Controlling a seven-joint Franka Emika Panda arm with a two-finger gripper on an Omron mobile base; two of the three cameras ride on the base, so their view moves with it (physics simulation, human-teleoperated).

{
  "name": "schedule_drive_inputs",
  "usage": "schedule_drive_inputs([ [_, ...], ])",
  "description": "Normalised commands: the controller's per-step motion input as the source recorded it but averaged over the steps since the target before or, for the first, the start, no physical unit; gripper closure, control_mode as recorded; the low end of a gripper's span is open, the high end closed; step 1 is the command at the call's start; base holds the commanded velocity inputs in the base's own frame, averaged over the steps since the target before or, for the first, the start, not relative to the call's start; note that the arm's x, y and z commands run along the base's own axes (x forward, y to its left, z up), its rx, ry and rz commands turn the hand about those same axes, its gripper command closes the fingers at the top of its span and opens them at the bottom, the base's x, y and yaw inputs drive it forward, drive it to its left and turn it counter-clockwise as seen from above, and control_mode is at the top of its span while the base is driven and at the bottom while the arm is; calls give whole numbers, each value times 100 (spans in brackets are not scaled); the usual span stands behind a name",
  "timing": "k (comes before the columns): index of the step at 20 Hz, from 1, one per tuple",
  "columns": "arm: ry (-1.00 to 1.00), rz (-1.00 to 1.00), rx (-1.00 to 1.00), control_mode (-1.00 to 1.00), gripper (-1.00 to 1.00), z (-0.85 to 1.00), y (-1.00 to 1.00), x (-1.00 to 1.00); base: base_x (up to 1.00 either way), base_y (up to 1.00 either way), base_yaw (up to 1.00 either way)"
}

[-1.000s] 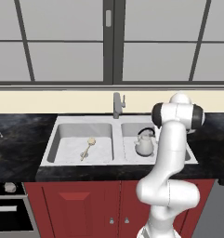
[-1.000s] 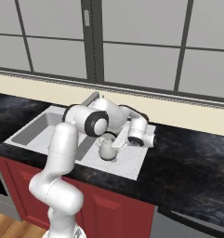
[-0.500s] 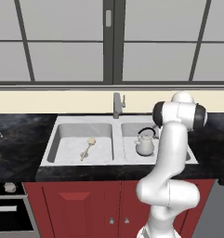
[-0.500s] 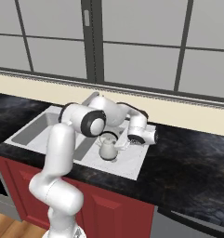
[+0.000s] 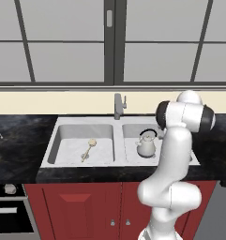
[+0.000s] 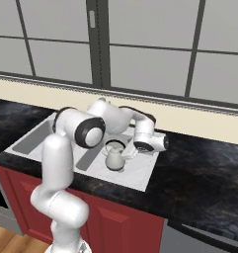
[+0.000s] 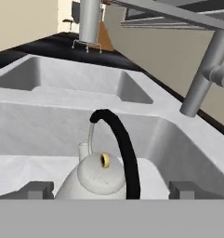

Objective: Open the cabinet, pick the kettle from the cabinet, and place it in the sink.

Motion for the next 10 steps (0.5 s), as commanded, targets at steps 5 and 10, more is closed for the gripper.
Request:
schedule_drive_inputs([
  [5, -15, -2, -6, -100, -100, 44, 5, -48, 0, 0, 0],
  [10, -10, 0, -22, -100, -100, 40, 10, -34, 0, 0, 0],
])
